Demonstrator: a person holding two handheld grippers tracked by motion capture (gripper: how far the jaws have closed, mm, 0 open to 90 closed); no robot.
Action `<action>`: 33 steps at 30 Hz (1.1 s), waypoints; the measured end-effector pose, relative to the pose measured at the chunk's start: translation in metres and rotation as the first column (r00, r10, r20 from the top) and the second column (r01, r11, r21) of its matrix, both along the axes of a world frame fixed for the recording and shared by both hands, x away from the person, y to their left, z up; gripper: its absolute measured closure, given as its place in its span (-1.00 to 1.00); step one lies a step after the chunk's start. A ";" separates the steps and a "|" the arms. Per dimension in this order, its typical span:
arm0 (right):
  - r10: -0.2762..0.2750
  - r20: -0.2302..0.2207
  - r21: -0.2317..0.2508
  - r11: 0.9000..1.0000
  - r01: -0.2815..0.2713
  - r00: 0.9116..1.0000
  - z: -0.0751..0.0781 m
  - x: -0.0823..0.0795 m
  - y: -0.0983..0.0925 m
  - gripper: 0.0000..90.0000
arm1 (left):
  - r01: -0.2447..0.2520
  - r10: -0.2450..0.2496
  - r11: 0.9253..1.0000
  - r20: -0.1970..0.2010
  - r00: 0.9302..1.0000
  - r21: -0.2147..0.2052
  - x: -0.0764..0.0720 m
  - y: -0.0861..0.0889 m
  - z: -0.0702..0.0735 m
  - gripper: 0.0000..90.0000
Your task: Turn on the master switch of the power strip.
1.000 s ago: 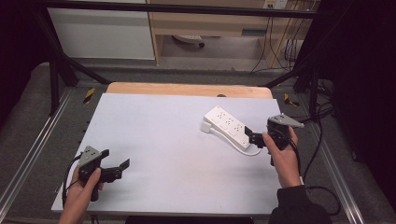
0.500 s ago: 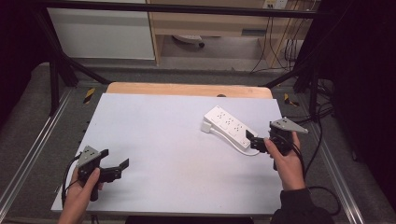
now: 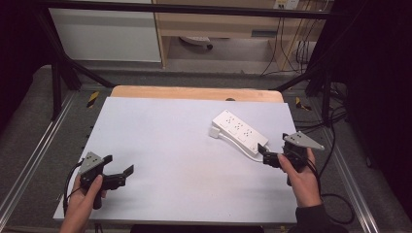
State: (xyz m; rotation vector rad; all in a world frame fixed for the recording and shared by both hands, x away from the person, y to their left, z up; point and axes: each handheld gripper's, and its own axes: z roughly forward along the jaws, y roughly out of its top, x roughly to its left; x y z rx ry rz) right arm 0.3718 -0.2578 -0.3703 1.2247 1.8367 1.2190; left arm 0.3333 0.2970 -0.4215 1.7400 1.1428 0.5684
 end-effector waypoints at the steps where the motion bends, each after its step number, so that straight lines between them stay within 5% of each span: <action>1: 0.003 0.001 0.003 1.000 -0.003 1.000 -0.002 -0.002 0.000 -0.94 | 0.002 -0.002 1.000 0.000 1.000 0.001 0.000 0.000 0.000 -0.86; 14: 0.022 0.001 -0.001 1.000 -0.022 1.000 -0.032 -0.033 -0.010 -0.88 | -0.008 0.008 1.000 0.003 1.000 0.010 -0.001 0.000 0.000 -0.85; 24: 0.027 -0.094 -0.012 1.000 -0.029 0.995 -0.051 -0.048 -0.030 -0.86 | -0.010 0.010 1.000 -0.005 1.000 0.003 0.000 0.000 0.000 -0.86; 28: 0.026 -0.171 -0.021 0.999 -0.031 0.985 -0.065 -0.051 -0.035 -0.88 | -0.011 0.011 0.999 -0.013 1.000 -0.033 -0.001 0.002 0.001 -0.85; 33: 0.004 -0.199 -0.042 0.999 -0.013 0.980 -0.075 -0.040 -0.028 -0.90 | -0.008 0.008 1.000 -0.018 1.000 -0.025 0.000 0.000 0.000 -0.85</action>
